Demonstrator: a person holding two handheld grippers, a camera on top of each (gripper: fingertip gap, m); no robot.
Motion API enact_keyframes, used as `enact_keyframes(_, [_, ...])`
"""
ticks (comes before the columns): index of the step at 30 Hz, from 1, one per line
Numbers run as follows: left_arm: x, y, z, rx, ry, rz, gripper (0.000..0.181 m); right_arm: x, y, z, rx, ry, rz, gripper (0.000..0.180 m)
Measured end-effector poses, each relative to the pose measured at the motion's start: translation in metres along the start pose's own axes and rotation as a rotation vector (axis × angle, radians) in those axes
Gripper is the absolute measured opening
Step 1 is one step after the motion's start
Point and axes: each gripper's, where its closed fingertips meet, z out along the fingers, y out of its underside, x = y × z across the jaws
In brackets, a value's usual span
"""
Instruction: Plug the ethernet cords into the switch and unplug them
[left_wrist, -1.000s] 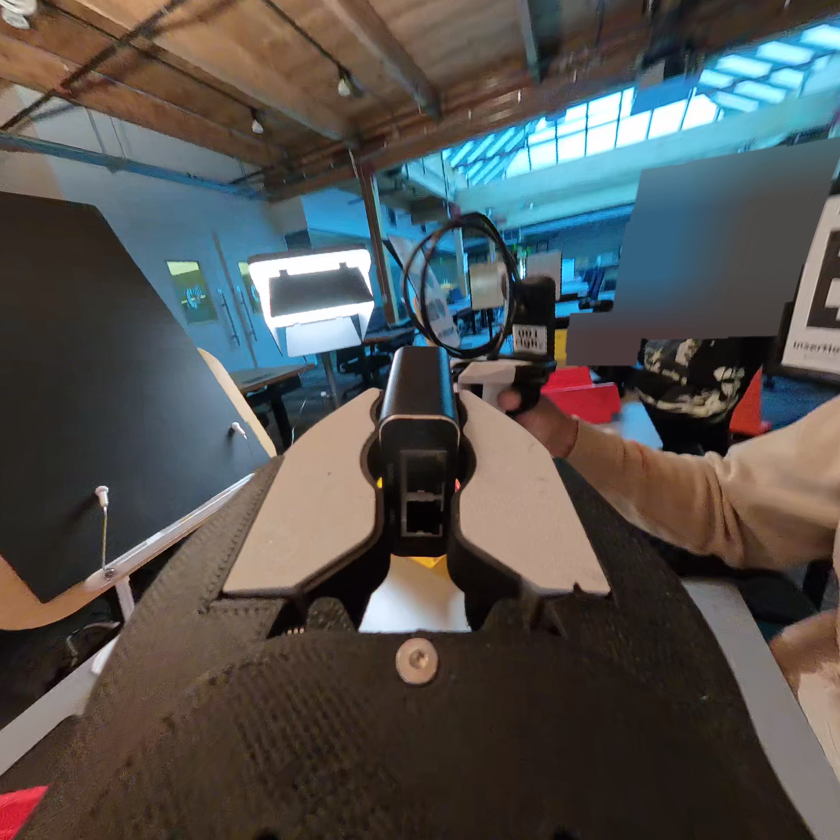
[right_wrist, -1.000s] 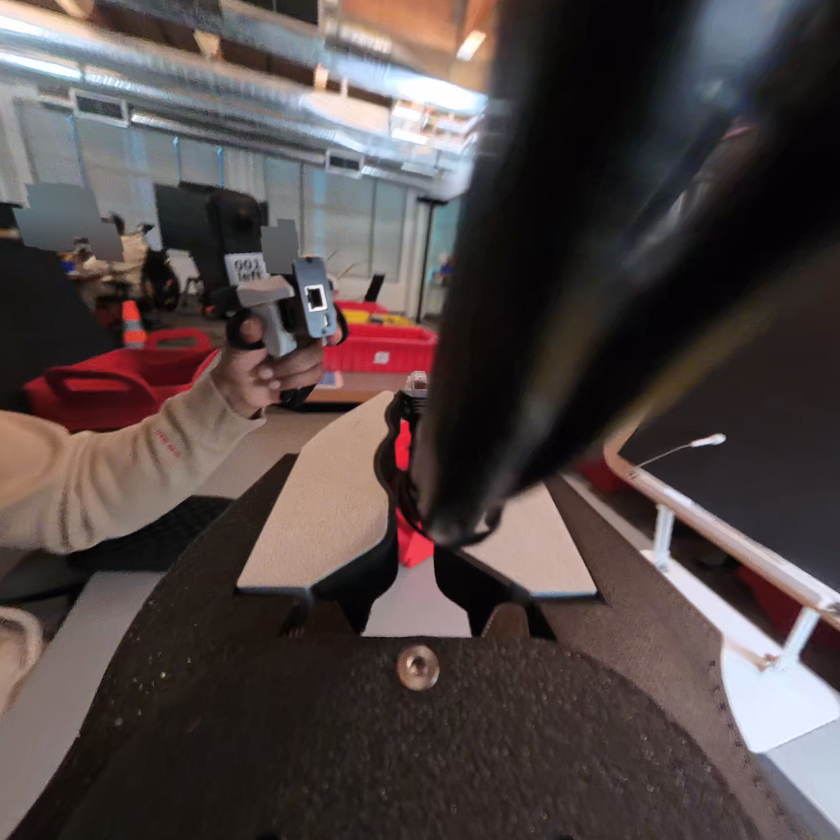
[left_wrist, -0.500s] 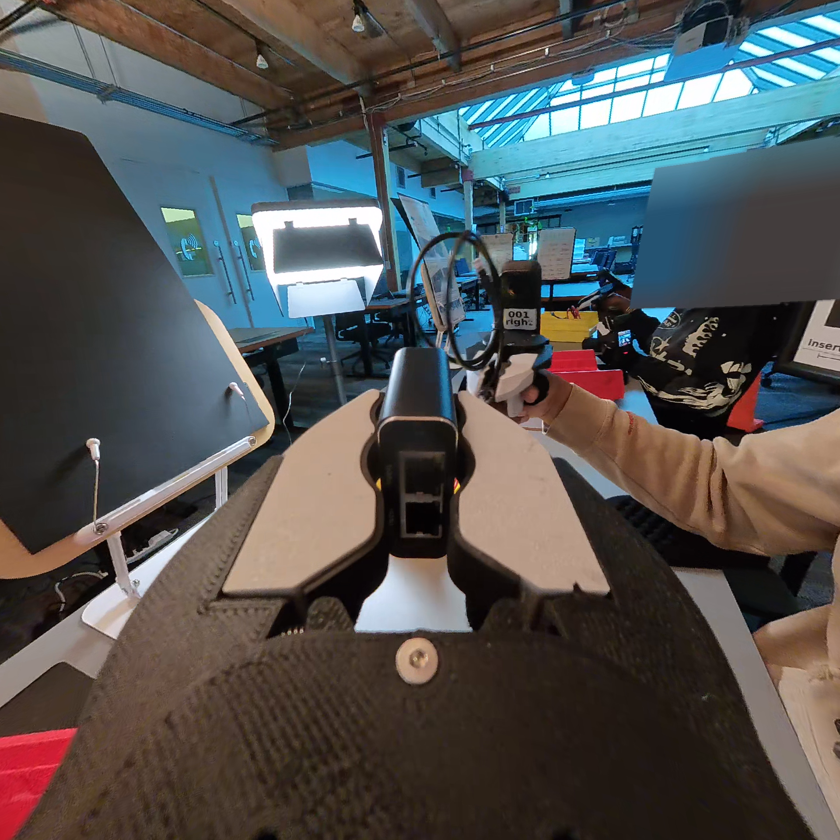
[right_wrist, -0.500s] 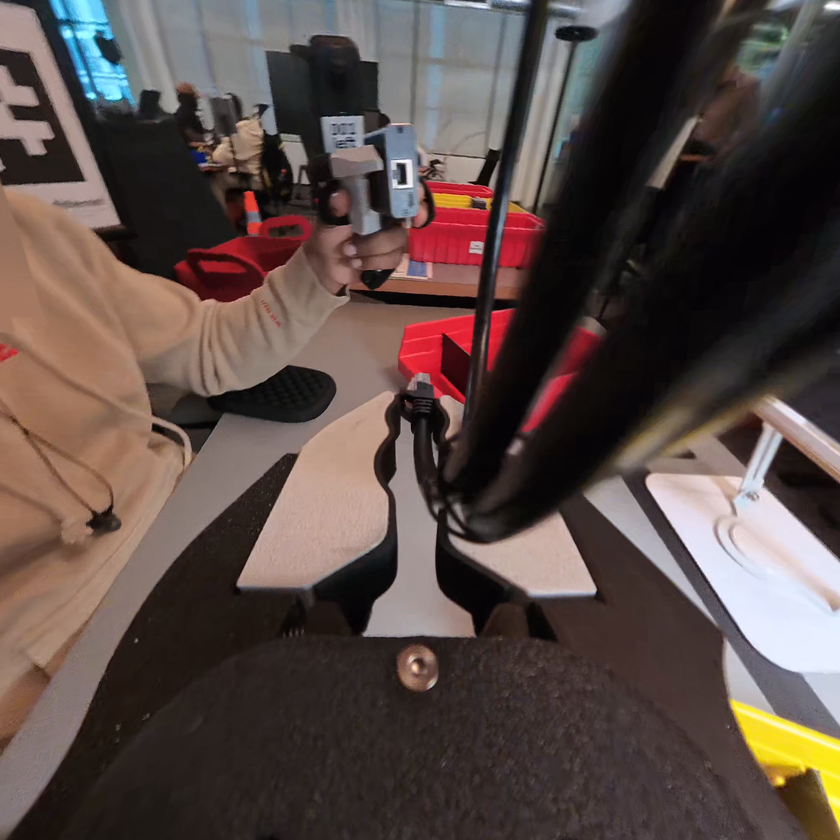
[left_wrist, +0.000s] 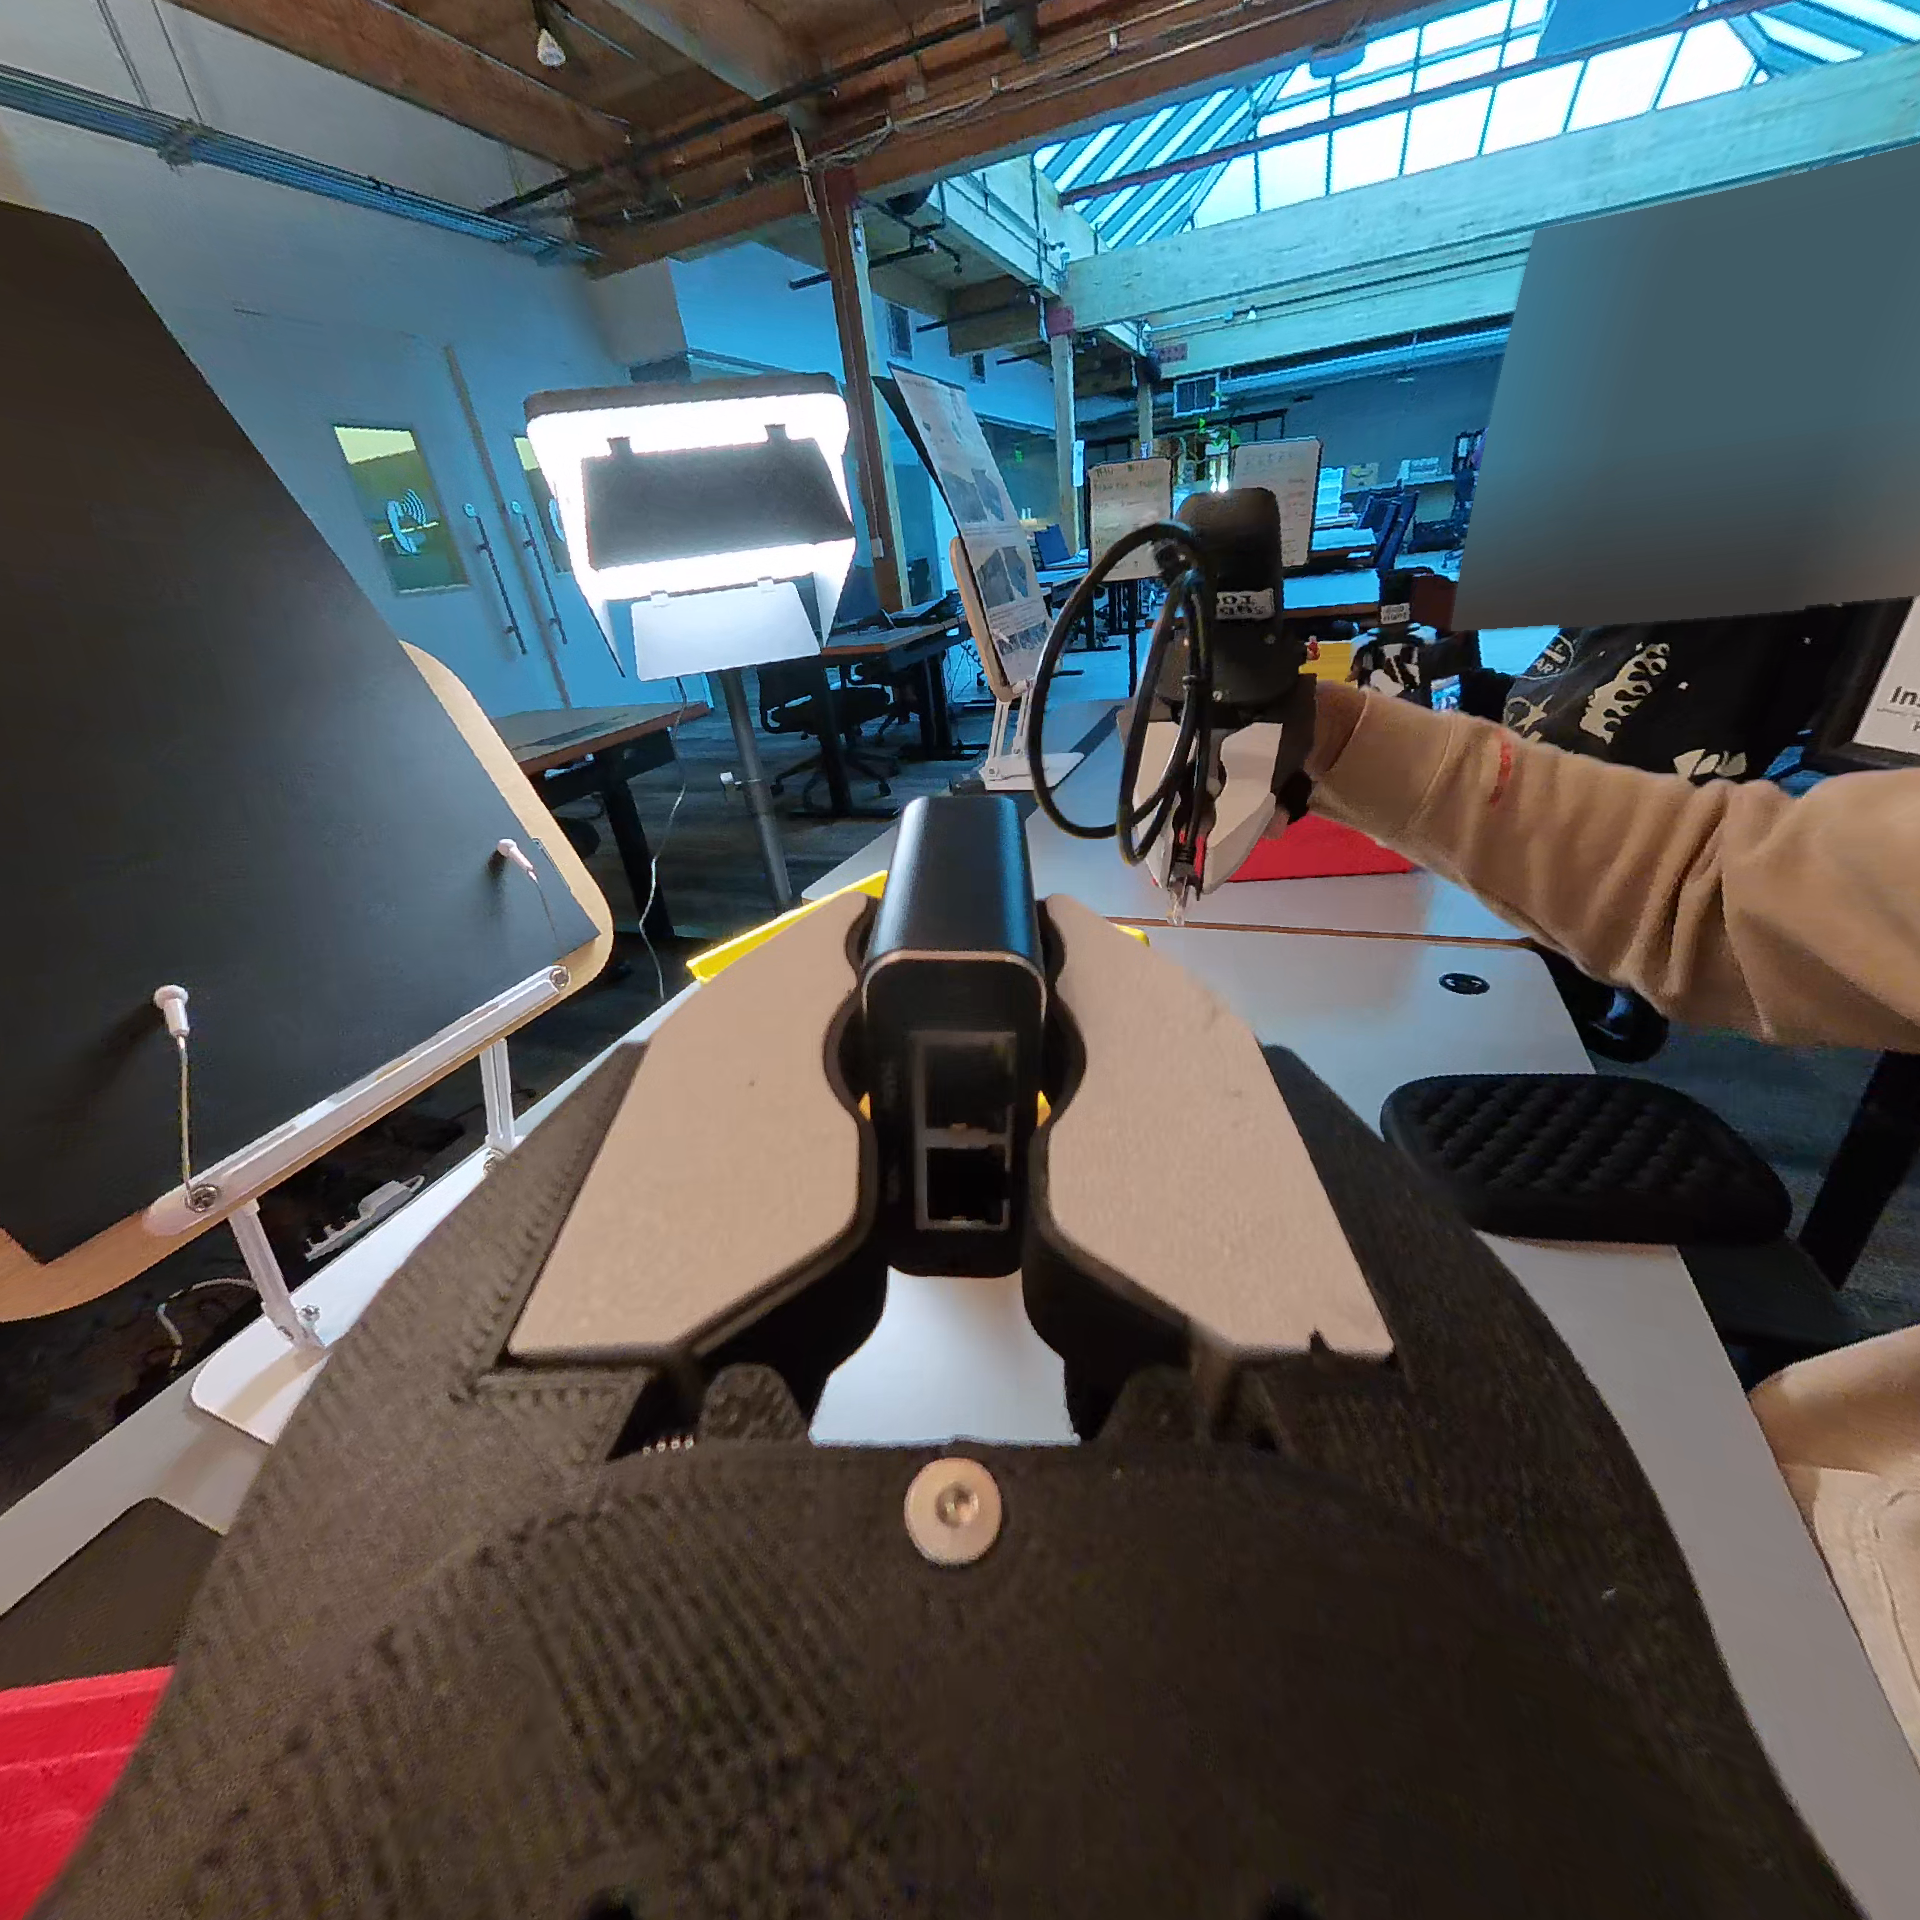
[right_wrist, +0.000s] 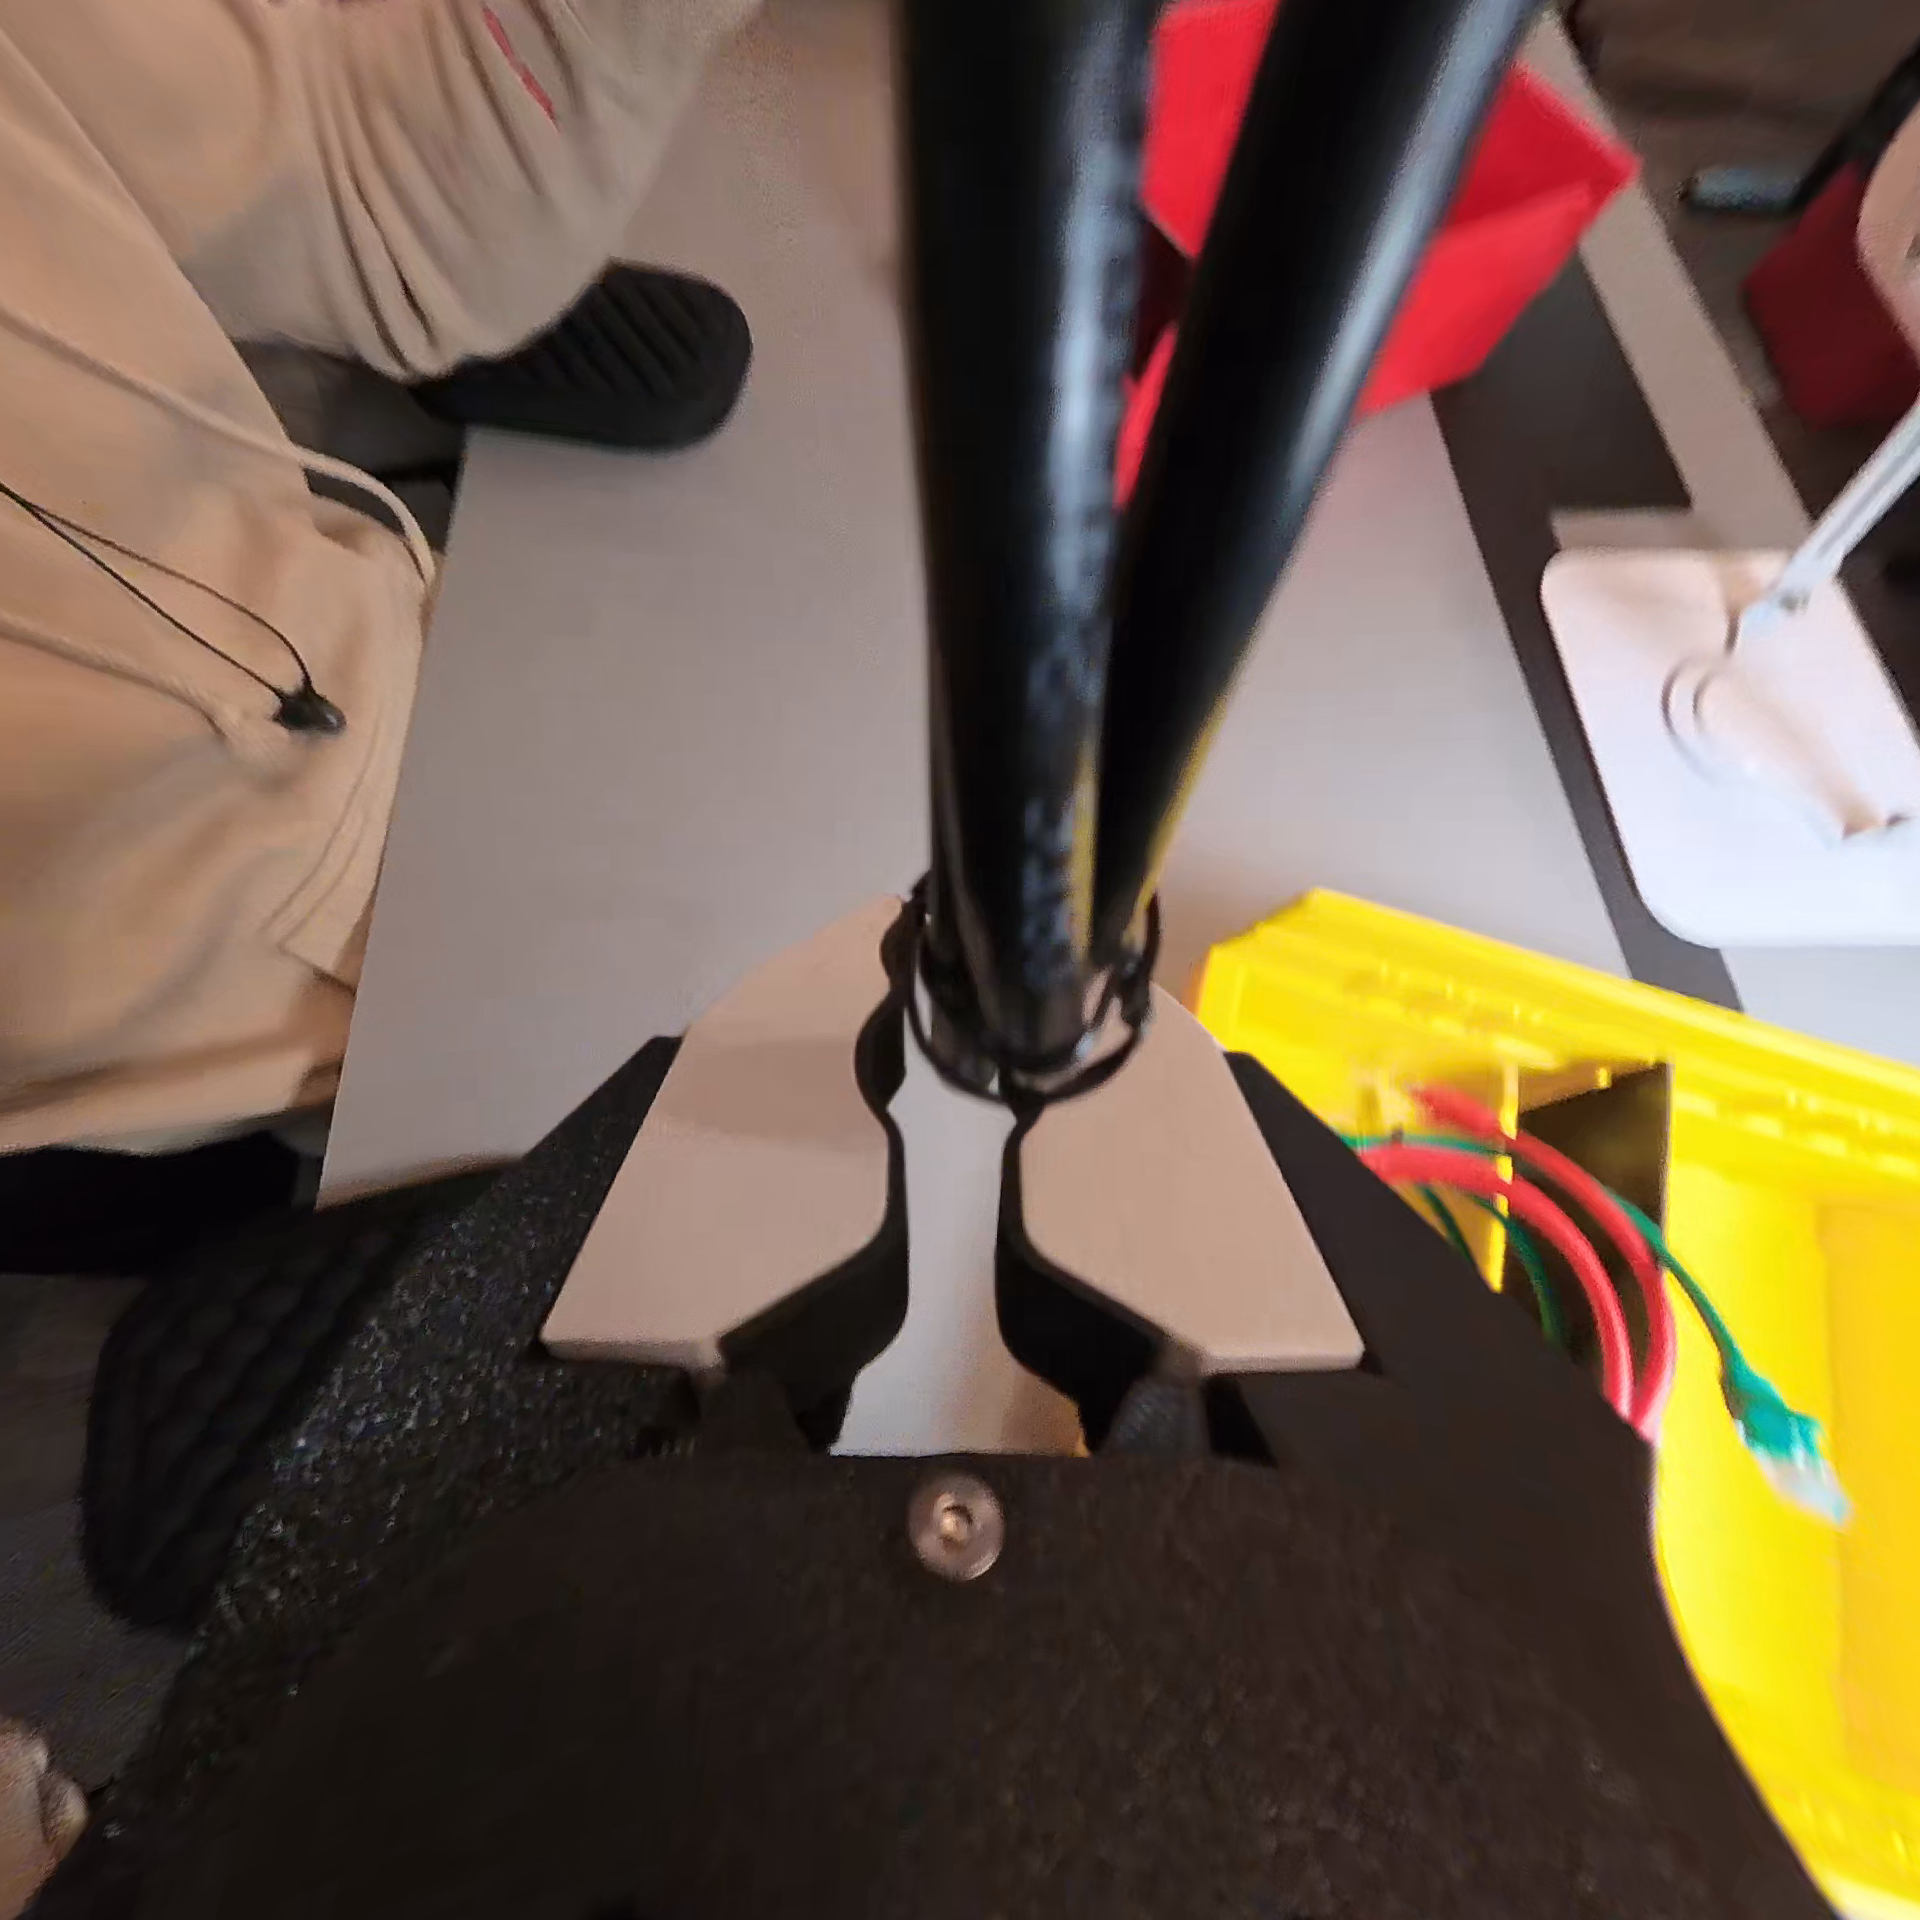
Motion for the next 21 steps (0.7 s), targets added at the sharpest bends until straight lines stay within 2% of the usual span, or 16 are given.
enact_keyframes(9, [0.004,0.009,0.007,-0.044,0.011,0.024,0.026,0.049,0.077,-0.043,-0.303,0.051,0.308,0.012])
enact_keyframes(14, [0.004,0.008,0.007,-0.034,0.015,0.009,0.026,0.077,0.127,-0.048,-0.493,0.083,0.484,0.012])
enact_keyframes(21, [0.002,0.007,0.005,-0.026,0.02,-0.008,0.026,0.134,0.132,-0.048,-0.391,0.251,0.609,0.011])
